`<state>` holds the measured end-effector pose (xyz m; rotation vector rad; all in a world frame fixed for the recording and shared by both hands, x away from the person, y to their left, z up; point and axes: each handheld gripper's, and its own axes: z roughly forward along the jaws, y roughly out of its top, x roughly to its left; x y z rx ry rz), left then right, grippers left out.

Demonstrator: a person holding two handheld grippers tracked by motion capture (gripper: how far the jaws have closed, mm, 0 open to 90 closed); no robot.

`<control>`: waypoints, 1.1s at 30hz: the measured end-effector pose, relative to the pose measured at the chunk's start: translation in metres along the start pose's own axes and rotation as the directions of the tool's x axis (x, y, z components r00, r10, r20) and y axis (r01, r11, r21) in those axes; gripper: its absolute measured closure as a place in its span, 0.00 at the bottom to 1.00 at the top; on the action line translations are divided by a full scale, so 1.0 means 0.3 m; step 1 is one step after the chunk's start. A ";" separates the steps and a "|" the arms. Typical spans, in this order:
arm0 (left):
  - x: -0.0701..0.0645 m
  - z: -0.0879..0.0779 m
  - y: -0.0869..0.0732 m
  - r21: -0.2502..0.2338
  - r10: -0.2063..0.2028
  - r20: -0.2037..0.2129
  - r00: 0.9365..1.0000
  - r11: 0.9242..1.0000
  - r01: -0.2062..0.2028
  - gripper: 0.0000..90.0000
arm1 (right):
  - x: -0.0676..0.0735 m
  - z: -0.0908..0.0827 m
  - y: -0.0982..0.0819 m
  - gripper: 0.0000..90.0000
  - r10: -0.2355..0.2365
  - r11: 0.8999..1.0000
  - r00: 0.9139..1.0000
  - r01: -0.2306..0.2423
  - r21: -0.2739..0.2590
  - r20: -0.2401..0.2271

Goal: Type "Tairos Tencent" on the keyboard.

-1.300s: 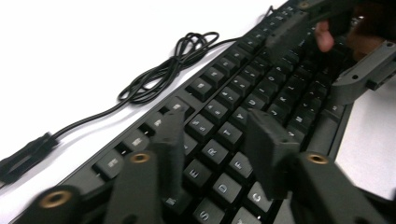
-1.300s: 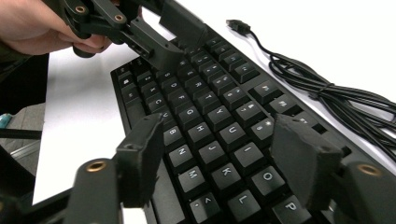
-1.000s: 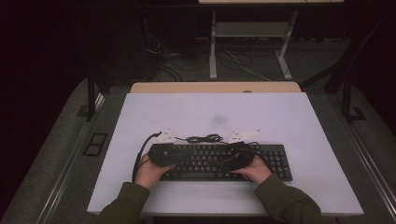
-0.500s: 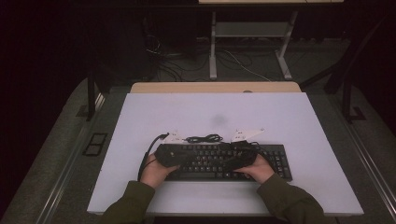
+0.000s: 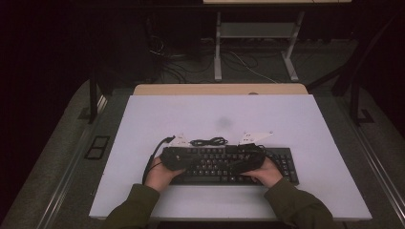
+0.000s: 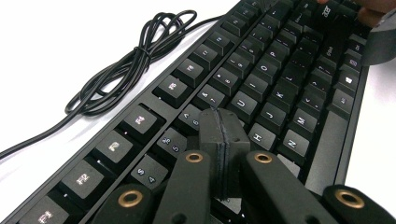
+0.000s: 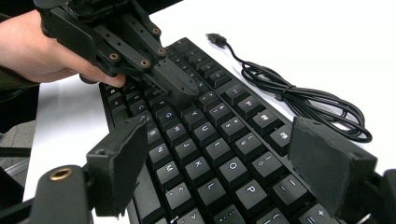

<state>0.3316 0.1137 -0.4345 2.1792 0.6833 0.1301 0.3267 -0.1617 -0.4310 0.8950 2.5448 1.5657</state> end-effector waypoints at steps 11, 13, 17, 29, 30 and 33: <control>-0.007 -0.036 -0.001 -0.044 -0.017 -0.004 1.000 0.999 0.016 0.88 | -0.013 -0.012 0.004 0.22 0.001 1.000 1.000 -0.001 -0.012 -0.008; -0.006 -0.040 -0.005 -0.047 -0.024 -0.001 1.000 0.999 0.024 0.83 | -0.016 -0.014 0.004 0.21 0.000 1.000 1.000 0.000 -0.010 -0.008; -0.005 -0.051 -0.008 -0.055 -0.024 -0.005 1.000 0.998 0.023 0.73 | -0.022 -0.024 0.000 0.21 0.003 1.000 1.000 -0.003 -0.011 -0.005; 0.002 -0.093 -0.029 -0.097 -0.060 -0.006 0.998 0.994 0.059 0.47 | -0.031 -0.066 -0.005 0.21 -0.004 1.000 1.000 0.005 -0.030 0.011; 0.002 -0.097 -0.030 -0.097 -0.059 -0.008 0.998 0.994 0.058 0.46 | -0.032 -0.069 -0.008 0.21 -0.004 1.000 1.000 0.004 -0.030 0.012; 0.001 -0.105 -0.037 -0.102 -0.060 -0.017 0.998 0.993 0.057 0.40 | -0.035 -0.082 -0.017 0.21 -0.001 1.000 1.000 0.002 -0.026 0.018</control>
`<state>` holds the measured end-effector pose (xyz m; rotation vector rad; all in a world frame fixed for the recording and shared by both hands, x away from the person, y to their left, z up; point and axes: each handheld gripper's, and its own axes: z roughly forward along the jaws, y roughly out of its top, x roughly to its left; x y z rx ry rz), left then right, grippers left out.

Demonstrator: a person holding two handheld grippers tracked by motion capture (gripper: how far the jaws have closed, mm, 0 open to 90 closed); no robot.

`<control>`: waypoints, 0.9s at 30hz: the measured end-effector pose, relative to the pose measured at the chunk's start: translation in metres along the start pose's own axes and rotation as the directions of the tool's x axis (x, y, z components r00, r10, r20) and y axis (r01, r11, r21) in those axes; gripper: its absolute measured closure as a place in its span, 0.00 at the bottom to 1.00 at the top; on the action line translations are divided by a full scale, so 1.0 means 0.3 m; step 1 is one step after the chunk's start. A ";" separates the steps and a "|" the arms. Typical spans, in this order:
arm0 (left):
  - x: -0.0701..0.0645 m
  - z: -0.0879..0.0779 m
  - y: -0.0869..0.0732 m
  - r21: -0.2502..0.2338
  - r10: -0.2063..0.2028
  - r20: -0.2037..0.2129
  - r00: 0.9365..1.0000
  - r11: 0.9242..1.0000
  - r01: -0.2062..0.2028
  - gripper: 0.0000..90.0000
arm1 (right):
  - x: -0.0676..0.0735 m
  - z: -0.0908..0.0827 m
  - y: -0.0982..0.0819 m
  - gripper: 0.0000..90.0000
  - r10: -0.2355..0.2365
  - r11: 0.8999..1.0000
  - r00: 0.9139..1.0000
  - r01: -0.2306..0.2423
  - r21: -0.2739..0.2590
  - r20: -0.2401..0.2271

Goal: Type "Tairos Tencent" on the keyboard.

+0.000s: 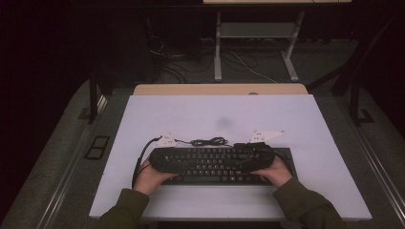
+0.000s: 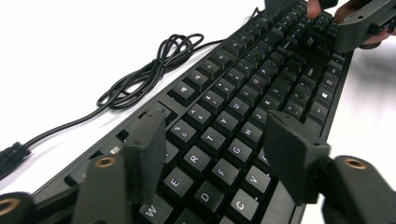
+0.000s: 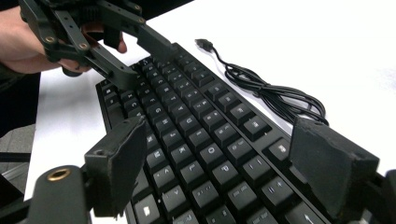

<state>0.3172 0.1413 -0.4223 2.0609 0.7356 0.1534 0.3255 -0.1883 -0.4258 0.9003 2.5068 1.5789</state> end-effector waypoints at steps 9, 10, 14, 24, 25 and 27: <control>-0.005 -0.027 -0.016 -0.018 0.002 -0.015 1.000 1.000 -0.002 0.30 | -0.003 -0.050 -0.019 0.21 0.003 1.000 1.000 -0.003 -0.011 0.026; -0.005 -0.030 -0.018 -0.021 0.004 -0.017 1.000 1.000 -0.004 0.30 | -0.003 -0.055 -0.022 0.21 0.004 1.000 1.000 -0.004 -0.011 0.027; -0.011 -0.044 -0.028 -0.025 0.004 -0.021 1.000 1.000 -0.005 0.26 | -0.004 -0.075 -0.031 0.21 -0.001 1.000 0.999 0.001 -0.013 0.039; -0.013 -0.094 -0.057 -0.047 0.000 -0.042 0.999 0.999 -0.002 0.20 | -0.005 -0.121 -0.059 0.21 0.000 1.000 0.997 0.001 -0.009 0.071; -0.012 -0.100 -0.061 -0.052 -0.005 -0.045 0.999 0.999 0.002 0.20 | -0.005 -0.128 -0.061 0.21 0.001 1.000 0.997 0.000 -0.010 0.076; -0.009 -0.110 -0.069 -0.058 -0.008 -0.051 0.999 0.998 0.005 0.18 | -0.008 -0.145 -0.064 0.20 0.009 1.000 0.997 -0.008 -0.016 0.080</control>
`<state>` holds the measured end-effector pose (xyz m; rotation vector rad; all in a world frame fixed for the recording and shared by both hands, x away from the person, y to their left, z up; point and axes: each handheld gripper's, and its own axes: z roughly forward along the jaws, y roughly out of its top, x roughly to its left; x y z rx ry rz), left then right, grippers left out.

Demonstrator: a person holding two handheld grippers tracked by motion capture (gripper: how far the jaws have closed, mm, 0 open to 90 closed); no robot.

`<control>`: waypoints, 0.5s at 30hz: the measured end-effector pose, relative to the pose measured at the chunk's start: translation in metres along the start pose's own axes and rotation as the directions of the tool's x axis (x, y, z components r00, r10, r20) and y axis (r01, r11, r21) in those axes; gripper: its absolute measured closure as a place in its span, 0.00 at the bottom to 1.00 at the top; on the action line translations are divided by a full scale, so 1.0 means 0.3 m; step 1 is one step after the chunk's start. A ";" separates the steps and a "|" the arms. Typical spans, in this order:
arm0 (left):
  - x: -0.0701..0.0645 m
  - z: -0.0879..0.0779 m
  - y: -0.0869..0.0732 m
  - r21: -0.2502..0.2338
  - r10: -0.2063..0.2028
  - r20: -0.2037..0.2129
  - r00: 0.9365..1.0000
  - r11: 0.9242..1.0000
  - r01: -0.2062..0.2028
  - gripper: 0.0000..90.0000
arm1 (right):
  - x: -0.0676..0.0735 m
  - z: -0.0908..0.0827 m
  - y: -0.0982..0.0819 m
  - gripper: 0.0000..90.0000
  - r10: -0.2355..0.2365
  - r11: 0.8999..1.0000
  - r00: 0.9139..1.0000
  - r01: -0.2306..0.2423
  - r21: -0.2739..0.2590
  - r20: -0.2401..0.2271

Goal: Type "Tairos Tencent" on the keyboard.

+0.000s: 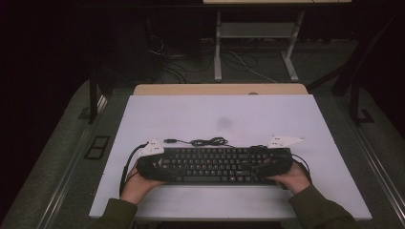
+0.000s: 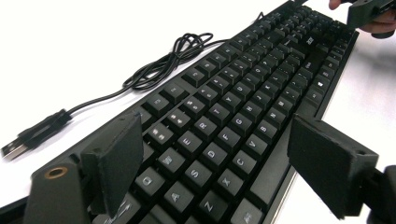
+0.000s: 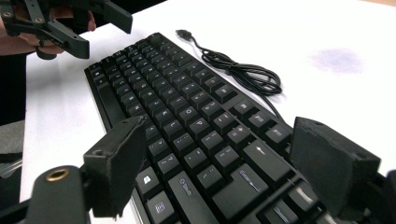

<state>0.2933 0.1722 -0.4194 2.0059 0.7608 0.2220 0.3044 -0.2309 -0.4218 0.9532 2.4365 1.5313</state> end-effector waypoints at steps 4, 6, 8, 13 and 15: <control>0.001 -0.025 -0.016 -0.015 -0.005 -0.015 1.000 1.000 0.004 0.17 | -0.008 -0.031 -0.016 0.20 0.007 1.000 1.000 -0.007 -0.010 0.021; 0.000 -0.036 -0.024 -0.018 -0.007 -0.021 1.000 1.000 0.007 0.16 | -0.010 -0.043 -0.026 0.20 0.009 1.000 1.000 -0.008 -0.008 0.029; -0.002 -0.043 -0.033 -0.020 -0.010 -0.027 1.000 1.000 0.010 0.15 | -0.011 -0.055 -0.038 0.20 0.011 1.000 0.999 -0.011 -0.005 0.035; -0.005 -0.058 -0.054 -0.011 -0.012 -0.035 0.999 1.000 0.011 0.14 | -0.014 -0.101 -0.068 0.20 0.004 1.000 0.999 -0.004 -0.002 0.052; -0.003 -0.060 -0.061 -0.012 -0.018 -0.040 0.999 1.000 0.017 0.13 | -0.018 -0.122 -0.079 0.20 0.013 1.000 0.998 -0.012 -0.011 0.060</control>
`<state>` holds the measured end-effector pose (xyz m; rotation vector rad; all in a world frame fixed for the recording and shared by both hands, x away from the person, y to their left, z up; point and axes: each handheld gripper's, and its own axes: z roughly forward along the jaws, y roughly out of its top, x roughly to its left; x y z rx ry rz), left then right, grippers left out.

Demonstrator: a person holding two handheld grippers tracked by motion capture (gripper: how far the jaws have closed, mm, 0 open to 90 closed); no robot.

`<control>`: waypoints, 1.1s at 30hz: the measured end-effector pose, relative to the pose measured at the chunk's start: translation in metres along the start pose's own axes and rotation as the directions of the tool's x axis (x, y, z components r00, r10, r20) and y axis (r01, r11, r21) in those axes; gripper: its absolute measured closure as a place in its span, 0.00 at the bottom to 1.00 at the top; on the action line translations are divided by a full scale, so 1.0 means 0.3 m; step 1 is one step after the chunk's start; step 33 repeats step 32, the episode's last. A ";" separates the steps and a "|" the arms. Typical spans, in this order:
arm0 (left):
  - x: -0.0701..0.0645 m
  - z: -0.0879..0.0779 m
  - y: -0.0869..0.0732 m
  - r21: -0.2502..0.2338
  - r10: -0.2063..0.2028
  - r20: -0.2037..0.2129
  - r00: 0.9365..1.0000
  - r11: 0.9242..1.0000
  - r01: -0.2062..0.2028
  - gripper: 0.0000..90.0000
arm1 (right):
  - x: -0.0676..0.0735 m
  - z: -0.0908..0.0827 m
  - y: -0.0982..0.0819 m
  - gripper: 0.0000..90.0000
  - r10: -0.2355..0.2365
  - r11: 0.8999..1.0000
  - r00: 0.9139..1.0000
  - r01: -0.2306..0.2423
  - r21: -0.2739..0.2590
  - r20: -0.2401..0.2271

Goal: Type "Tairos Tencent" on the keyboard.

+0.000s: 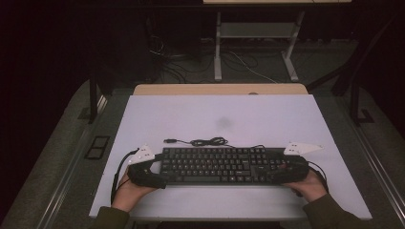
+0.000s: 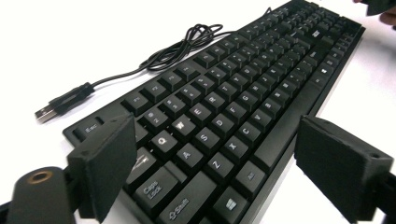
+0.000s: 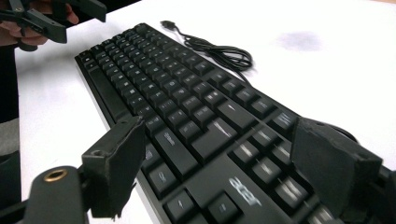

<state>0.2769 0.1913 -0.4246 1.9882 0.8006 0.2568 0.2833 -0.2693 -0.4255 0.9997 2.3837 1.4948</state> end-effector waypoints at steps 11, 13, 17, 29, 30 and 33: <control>0.008 -0.008 -0.014 0.014 -0.006 -0.020 1.000 1.000 0.006 0.01 | -0.033 -0.079 -0.073 0.19 0.033 0.999 0.998 -0.034 0.000 0.049; 0.009 -0.006 -0.015 0.014 -0.007 -0.018 1.000 1.000 0.007 0.00 | -0.039 -0.088 -0.085 0.19 0.036 0.999 0.998 -0.036 0.004 0.057; 0.010 -0.006 -0.016 0.015 -0.004 -0.023 1.000 1.000 0.005 0.00 | -0.047 -0.100 -0.102 0.19 0.044 0.999 0.997 -0.044 0.007 0.067; 0.005 -0.003 -0.015 0.025 0.024 -0.016 1.000 0.999 -0.023 0.00 | -0.050 -0.106 -0.102 0.19 0.040 0.999 0.997 -0.040 -0.004 0.067; 0.004 -0.002 -0.015 0.027 0.026 -0.015 1.000 0.999 -0.025 0.00 | -0.050 -0.107 -0.102 0.19 0.042 0.999 0.997 -0.041 -0.007 0.067; 0.002 -0.002 -0.015 0.028 0.028 -0.014 1.000 0.999 -0.027 0.00 | -0.049 -0.108 -0.101 0.19 0.037 0.999 0.997 -0.036 -0.011 0.065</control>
